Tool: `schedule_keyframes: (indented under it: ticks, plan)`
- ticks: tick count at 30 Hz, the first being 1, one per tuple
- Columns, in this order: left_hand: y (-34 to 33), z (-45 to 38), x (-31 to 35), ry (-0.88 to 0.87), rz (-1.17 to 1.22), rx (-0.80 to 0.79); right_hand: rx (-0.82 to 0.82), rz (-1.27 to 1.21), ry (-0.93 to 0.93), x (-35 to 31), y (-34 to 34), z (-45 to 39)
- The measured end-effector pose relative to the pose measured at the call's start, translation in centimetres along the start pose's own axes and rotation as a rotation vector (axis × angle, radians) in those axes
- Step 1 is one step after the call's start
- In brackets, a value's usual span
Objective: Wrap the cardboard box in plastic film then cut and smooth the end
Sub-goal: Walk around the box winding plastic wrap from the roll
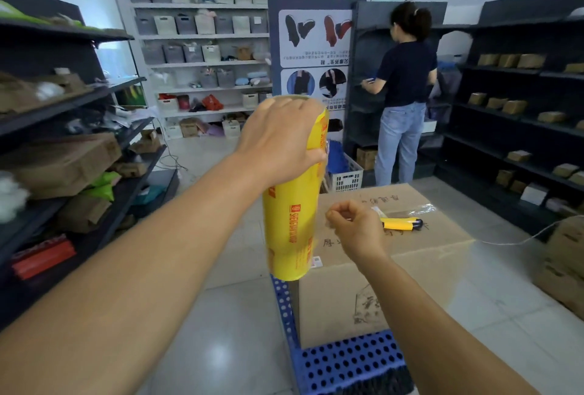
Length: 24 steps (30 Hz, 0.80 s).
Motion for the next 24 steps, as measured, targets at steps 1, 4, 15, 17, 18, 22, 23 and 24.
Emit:
schedule_keyframes:
  ticks: [1,4,15,17,18,22,23,24]
  plan:
    - [0.5,0.8,0.4,0.019,-0.011,-0.005,-0.012,-0.013,0.0,0.0,-0.2,0.9]
    - [1.8,3.3,0.9,0.084,-0.033,-0.025,-0.064,-0.054,0.007,0.1,-0.9,3.6]
    - [0.3,10.7,-1.2,0.199,-0.043,-0.178,-0.2,0.015,-0.05,2.3,-6.2,9.8]
    - [-0.9,12.0,-2.4,0.197,-0.026,-0.204,-0.196,0.07,-0.063,3.3,-7.3,10.5]
    - [-1.5,12.5,-3.0,0.196,-0.021,-0.219,-0.19,0.101,-0.077,3.8,-7.8,10.7]
    - [-4.1,14.6,-5.6,0.184,0.004,-0.285,-0.166,0.189,-0.158,5.8,-10.1,11.5]
    - [-4.9,15.1,-6.2,0.17,0.015,-0.302,-0.156,0.204,-0.179,6.3,-10.7,11.7]
    - [-5.7,15.5,-6.7,0.15,0.026,-0.316,-0.148,0.22,-0.2,6.9,-11.2,11.9]
Point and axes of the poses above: each hand's wrist, its own z-axis away from the middle knuckle, its own y-axis out of the back of the hand, x = y × z, the point moved 8 cm from there along -z, towards the middle knuckle, and after that the axes turned 15 degrees about z, right-handed, at the moved point
